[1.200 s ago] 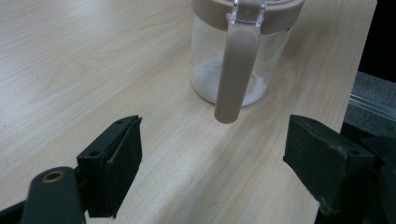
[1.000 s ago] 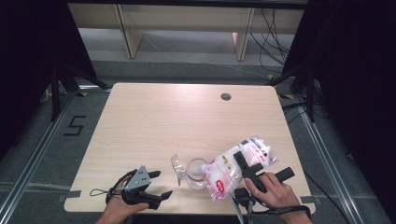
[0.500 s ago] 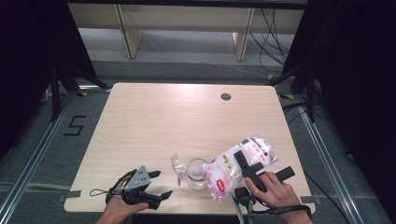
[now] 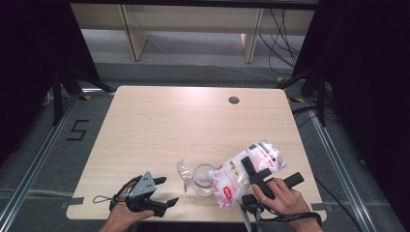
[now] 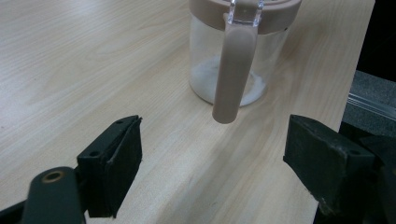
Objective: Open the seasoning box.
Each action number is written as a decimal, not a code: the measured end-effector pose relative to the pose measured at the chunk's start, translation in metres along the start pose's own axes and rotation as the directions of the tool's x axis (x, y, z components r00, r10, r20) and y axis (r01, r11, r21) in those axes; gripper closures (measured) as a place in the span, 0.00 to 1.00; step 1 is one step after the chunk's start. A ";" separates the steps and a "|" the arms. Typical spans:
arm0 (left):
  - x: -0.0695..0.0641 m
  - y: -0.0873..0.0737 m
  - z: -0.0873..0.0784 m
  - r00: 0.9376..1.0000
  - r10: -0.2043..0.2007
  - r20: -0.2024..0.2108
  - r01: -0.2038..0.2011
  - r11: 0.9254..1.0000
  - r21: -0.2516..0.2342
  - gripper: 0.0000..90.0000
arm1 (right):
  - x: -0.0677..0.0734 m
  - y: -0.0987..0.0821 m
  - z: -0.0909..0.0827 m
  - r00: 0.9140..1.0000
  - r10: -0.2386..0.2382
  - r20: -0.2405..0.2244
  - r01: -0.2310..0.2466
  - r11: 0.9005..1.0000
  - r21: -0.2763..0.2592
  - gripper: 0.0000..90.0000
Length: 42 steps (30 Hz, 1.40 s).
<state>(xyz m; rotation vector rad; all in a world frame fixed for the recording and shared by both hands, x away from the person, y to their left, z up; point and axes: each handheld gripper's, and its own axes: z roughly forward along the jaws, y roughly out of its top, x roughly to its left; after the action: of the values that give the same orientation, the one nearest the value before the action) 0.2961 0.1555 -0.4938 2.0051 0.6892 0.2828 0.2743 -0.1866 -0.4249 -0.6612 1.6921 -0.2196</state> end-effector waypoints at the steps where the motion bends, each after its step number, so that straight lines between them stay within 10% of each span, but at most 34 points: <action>1: 0.000 0.000 0.000 1.000 -0.002 0.003 0.002 1.000 -0.002 0.21 | 0.000 0.000 0.000 1.000 0.000 0.000 0.000 1.000 0.000 0.55; 42: 0.001 0.000 -0.001 1.000 0.002 0.005 -0.002 1.000 -0.004 0.21 | 0.000 0.001 0.000 1.000 -0.009 -0.008 0.009 1.000 0.010 0.56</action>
<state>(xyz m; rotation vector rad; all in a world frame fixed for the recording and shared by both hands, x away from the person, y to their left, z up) 0.2965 0.1563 -0.4931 2.0022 0.6834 0.2798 0.2740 -0.1861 -0.4258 -0.6619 1.6950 -0.2373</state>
